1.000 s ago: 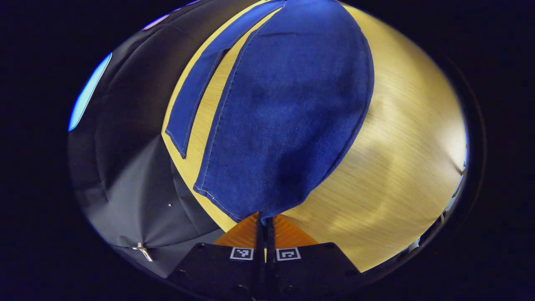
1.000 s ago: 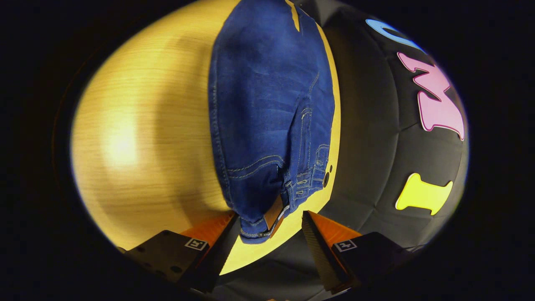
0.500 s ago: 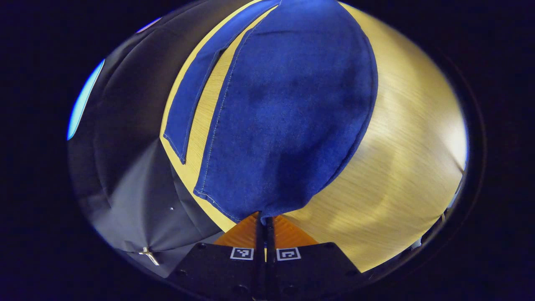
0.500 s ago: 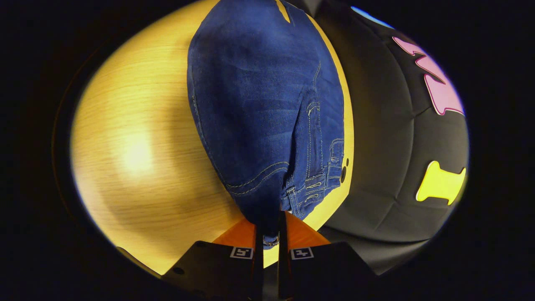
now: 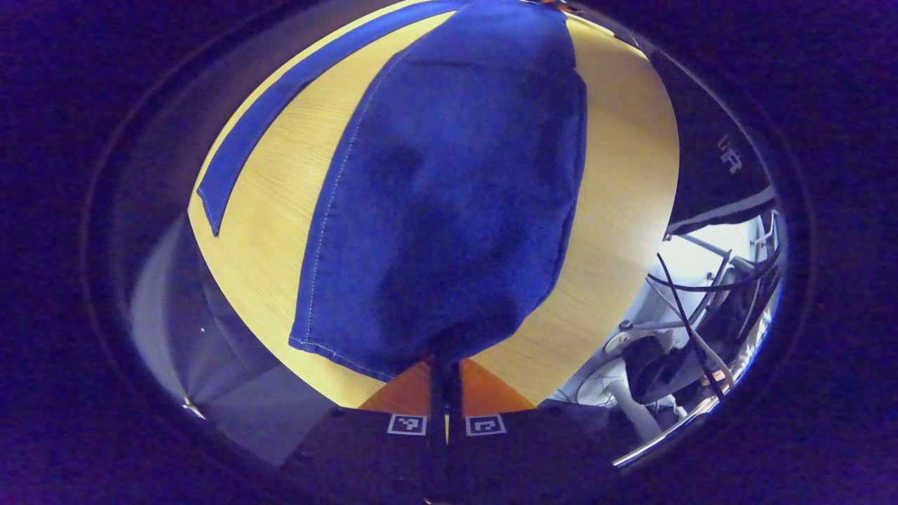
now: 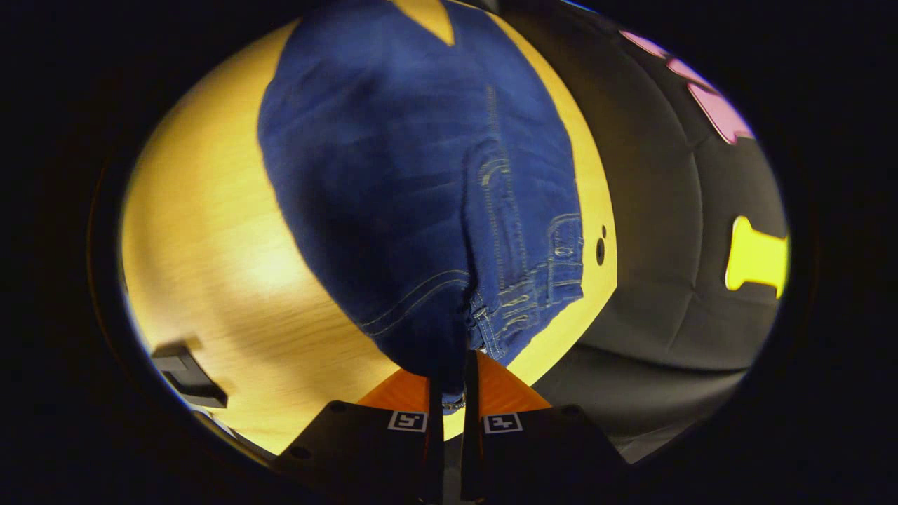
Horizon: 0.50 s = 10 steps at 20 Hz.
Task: Grasp the waist and the cuffs of the jeans and fold them to make the two legs overlap; first hold the waist and fold one-third of the jeans toward the cuffs, then hold the cuffs and fold the remaining one-third in the same direction to finish folding.
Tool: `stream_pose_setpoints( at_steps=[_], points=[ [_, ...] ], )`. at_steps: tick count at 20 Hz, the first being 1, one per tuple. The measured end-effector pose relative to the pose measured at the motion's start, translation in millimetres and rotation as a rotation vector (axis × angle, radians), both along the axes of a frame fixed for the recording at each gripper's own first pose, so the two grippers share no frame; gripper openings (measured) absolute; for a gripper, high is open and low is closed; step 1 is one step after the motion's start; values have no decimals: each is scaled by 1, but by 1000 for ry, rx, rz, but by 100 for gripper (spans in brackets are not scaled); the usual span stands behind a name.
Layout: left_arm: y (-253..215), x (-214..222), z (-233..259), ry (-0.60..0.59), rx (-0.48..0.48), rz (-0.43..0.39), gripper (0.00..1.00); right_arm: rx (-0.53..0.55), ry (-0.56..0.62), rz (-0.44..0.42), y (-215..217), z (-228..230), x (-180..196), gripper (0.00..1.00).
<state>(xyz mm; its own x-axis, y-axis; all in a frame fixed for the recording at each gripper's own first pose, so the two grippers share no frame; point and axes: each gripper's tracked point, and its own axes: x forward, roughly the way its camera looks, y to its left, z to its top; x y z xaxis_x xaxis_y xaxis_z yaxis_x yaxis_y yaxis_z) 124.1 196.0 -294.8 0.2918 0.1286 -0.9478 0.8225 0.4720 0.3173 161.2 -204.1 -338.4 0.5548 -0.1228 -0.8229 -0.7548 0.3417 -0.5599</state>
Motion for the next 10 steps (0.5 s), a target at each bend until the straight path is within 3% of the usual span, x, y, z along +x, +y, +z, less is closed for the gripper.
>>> stream_pose_setpoints(
  at_steps=[2, 6, 10],
  points=[
    [5, 14, 29, 13, -46, 22, 6, 65, -10, -74, 4, 32, 21, 14],
    [-3, 76, 91, 23, -98, 40, 6, 151, -92, -125, 25, 102, 92, 14],
    [-6, 171, 136, 11, -157, 102, 6, 334, -118, -372, 40, 135, 147, 14]
  ],
)
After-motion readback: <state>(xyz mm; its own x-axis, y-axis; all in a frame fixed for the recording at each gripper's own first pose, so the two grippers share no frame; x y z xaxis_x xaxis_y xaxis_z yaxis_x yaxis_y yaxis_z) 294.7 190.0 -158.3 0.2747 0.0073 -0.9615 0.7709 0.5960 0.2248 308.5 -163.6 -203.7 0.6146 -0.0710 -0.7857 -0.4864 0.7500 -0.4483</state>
